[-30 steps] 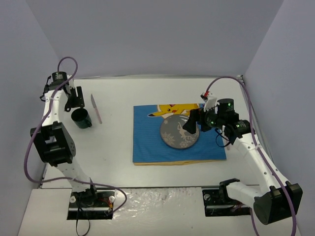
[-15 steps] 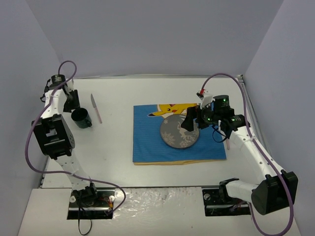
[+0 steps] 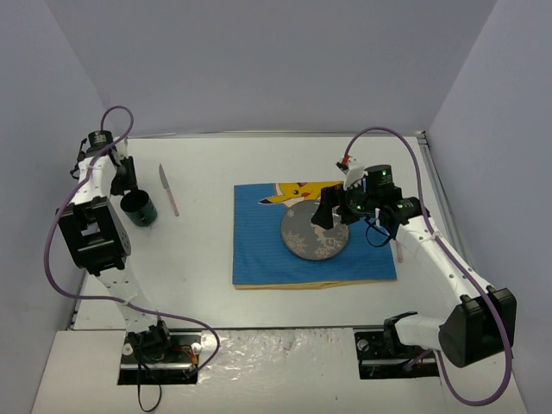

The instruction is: Set the dinner table for one person

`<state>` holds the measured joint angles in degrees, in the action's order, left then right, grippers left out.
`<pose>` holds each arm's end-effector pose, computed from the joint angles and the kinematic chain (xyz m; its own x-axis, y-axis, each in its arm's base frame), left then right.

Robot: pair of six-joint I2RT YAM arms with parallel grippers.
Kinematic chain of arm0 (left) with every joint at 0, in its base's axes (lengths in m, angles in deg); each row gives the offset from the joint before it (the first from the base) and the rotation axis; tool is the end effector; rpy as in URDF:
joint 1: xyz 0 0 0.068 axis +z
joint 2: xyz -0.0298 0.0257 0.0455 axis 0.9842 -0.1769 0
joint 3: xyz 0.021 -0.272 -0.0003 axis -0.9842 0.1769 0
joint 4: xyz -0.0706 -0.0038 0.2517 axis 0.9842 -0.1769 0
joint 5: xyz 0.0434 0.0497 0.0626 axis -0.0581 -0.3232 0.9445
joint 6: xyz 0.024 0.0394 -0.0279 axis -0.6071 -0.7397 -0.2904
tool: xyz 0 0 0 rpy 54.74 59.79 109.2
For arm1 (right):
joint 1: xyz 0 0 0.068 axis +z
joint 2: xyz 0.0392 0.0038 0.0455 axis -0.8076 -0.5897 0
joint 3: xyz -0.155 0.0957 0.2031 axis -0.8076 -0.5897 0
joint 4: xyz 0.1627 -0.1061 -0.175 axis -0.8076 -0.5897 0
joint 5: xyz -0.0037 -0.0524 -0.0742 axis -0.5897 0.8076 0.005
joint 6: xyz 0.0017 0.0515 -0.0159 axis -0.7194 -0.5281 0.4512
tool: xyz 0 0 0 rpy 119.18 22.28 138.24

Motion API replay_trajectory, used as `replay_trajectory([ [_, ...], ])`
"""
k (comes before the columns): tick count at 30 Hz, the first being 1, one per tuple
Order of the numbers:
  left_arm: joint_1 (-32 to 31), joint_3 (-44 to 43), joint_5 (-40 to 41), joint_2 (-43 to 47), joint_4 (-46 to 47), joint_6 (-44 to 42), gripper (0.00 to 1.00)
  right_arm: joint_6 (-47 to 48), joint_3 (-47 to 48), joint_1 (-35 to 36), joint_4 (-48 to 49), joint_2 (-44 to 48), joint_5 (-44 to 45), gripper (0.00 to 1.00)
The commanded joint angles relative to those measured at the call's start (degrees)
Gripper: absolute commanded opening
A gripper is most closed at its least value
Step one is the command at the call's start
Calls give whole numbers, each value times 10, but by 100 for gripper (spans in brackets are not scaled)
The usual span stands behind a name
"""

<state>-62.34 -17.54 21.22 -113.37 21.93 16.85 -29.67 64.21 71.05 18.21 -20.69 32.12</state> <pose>0.4207 0.1281 0.2573 -0.7761 -0.2559 -0.5764 -0.2436 0.9647 -0.1002 0.2601 0.0997 0.3113 -0.5058 -0.0907 -0.8579 -0.6507 0.6930 0.3104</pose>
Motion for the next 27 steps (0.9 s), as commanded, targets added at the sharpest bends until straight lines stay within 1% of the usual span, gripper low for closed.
replay_trajectory([
  [1, 4, 1, -31, 7, -8, 0, 33, -3, 29, 19, 36, -1, 15, 96],
  [8, 3, 35, -46, 46, 11, 30, 32, -10, 32, 29, 39, 10, 19, 96],
  [16, 3, 34, -11, 77, -19, 26, 32, -2, 21, 30, 38, 38, -5, 96],
  [20, 3, 21, 14, 82, -47, 4, 39, -4, 19, 30, 39, 46, -30, 96],
  [27, 4, 29, 35, 95, -63, -32, 47, 7, 3, 30, 40, 70, -36, 97],
])
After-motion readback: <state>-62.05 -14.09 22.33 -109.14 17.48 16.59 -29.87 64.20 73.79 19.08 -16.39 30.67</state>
